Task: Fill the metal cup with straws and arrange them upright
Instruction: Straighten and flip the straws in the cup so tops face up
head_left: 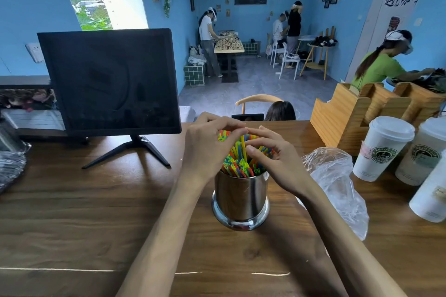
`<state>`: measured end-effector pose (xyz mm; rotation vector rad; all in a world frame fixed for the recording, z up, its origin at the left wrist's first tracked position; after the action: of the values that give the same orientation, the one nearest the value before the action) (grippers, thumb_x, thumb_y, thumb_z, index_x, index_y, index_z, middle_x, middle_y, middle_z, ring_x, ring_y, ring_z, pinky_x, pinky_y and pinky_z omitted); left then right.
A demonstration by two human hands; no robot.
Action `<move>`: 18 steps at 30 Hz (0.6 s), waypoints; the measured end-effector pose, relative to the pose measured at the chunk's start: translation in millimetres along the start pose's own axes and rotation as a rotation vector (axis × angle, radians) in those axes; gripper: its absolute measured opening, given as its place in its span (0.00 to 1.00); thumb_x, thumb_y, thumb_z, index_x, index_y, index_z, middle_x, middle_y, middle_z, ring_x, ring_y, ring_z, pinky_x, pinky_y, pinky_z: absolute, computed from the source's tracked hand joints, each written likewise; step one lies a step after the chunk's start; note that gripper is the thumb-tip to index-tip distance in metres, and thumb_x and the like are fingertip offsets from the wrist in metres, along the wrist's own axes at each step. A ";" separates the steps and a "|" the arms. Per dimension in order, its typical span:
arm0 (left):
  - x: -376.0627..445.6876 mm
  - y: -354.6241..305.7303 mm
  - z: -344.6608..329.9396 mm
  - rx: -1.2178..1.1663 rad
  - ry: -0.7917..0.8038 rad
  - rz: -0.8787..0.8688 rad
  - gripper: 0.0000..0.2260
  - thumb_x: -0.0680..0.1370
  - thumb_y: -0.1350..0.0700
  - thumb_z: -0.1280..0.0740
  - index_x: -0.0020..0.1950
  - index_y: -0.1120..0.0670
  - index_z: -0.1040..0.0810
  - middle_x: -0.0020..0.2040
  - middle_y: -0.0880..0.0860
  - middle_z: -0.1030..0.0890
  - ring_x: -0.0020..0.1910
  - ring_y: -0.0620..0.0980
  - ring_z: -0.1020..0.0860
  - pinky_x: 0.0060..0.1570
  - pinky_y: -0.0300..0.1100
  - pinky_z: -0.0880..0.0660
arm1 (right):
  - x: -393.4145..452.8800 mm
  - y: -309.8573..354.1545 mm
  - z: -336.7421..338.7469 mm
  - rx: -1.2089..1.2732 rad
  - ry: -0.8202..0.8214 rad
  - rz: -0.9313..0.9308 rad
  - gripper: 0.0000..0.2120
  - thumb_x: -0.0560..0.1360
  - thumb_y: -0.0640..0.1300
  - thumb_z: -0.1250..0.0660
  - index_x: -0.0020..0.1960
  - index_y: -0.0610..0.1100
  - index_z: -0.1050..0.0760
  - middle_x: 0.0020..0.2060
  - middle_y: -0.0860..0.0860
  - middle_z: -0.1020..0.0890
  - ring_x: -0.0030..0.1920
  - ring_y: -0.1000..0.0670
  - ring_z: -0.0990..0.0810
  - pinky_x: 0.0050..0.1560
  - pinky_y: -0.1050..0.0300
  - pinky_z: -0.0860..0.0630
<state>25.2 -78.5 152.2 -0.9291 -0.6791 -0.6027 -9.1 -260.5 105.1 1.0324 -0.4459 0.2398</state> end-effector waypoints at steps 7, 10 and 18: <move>-5.7 -1.4 -7.4 0.024 -0.021 -0.070 0.10 0.72 0.53 0.22 0.53 0.48 0.13 0.44 0.46 0.19 0.47 0.44 0.21 0.48 0.29 0.26 | 4.4 3.6 -3.4 -0.038 -0.086 0.032 0.01 0.76 0.50 0.26 0.46 0.56 0.16 0.58 0.71 0.22 0.70 0.62 0.31 0.72 0.51 0.34; -2.0 -10.1 1.0 -0.062 -0.118 -0.084 0.09 0.72 0.56 0.21 0.51 0.49 0.13 0.44 0.37 0.22 0.46 0.44 0.20 0.48 0.33 0.24 | 6.2 4.0 -3.5 -0.064 -0.097 0.091 0.04 0.76 0.53 0.28 0.48 0.54 0.16 0.60 0.65 0.20 0.69 0.65 0.32 0.73 0.50 0.34; 18.2 -29.6 45.1 -0.613 -0.432 0.082 0.08 0.75 0.60 0.24 0.48 0.48 0.18 0.43 0.46 0.15 0.45 0.46 0.17 0.44 0.40 0.22 | 7.8 6.0 9.6 0.265 0.005 -0.042 0.12 0.79 0.48 0.33 0.48 0.39 0.18 0.52 0.52 0.14 0.57 0.57 0.19 0.59 0.60 0.24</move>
<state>3.8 -56.4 200.1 -1.6825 -0.8512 -0.5495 -6.9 -265.9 117.5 1.2984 -0.3943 0.2691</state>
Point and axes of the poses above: each hand's wrist, its own x-axis towards the middle knuckle, its own z-axis out of the back of the hand, y = z × x, the point moved 1 cm from there along x, towards the middle knuckle
